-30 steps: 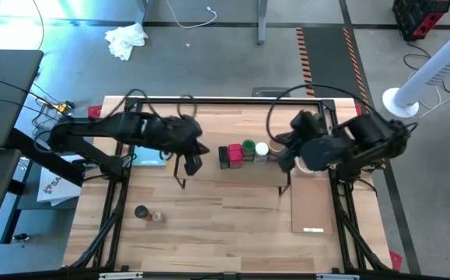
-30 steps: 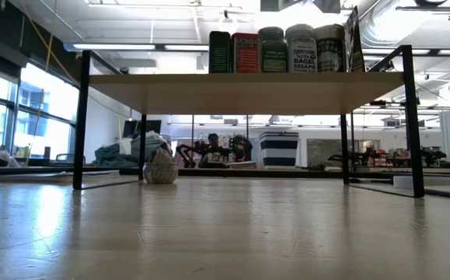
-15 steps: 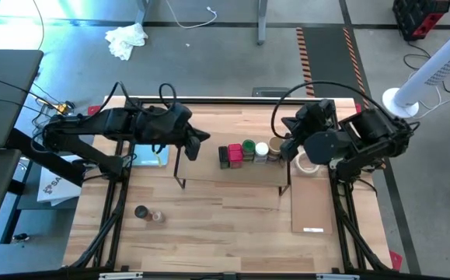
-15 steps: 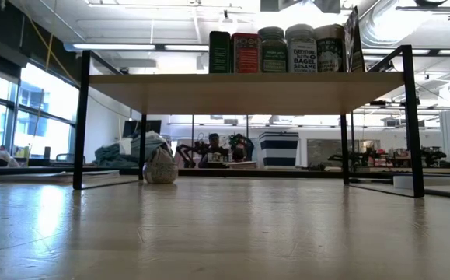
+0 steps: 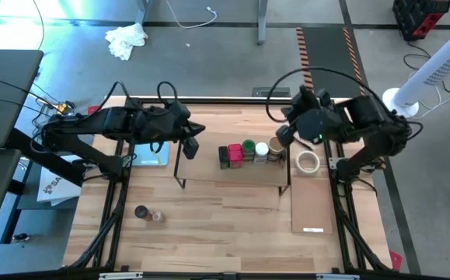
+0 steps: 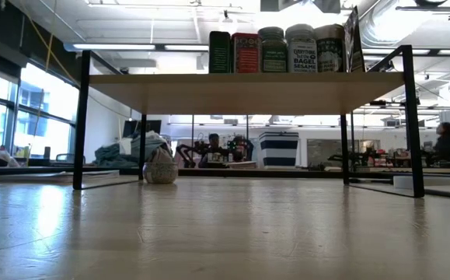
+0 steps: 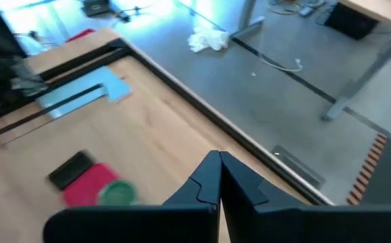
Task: Shelf spices
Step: Put the black seasoning bottle on the shelf
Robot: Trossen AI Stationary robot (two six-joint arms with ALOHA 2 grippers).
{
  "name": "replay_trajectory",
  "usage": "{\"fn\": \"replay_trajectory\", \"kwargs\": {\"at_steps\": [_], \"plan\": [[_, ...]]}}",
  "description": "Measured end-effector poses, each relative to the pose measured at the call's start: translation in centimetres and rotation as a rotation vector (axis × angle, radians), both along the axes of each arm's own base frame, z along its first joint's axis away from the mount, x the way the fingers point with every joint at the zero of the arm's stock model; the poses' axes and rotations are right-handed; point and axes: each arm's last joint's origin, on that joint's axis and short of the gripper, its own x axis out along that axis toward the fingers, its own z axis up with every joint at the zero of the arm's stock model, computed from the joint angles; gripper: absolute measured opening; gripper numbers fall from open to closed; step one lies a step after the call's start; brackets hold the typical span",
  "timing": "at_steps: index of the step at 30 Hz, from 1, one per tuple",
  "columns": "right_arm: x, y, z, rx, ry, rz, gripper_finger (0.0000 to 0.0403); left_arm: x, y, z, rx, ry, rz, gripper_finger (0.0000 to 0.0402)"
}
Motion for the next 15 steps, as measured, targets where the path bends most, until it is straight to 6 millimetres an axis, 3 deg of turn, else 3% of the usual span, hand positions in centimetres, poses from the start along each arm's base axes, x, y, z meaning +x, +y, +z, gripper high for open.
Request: {"fn": "replay_trajectory", "kwargs": {"at_steps": [5, 9, 15], "plan": [[-1.0, -2.5, 0.6, -0.026, 0.011, -0.067, 0.0000, -1.8, 0.1, 2.0, 0.125, -0.061, -0.121, 0.0000], [-2.4, -3.3, 1.3, -0.034, -0.015, -0.098, 0.0000, -5.3, 0.4, 3.5, 0.227, -0.067, -0.162, 0.0000], [-3.7, -3.0, 2.1, -0.138, -0.048, -0.146, 0.0000, -10.7, 0.8, 5.7, 0.291, -0.179, -0.162, 0.0000]]}}
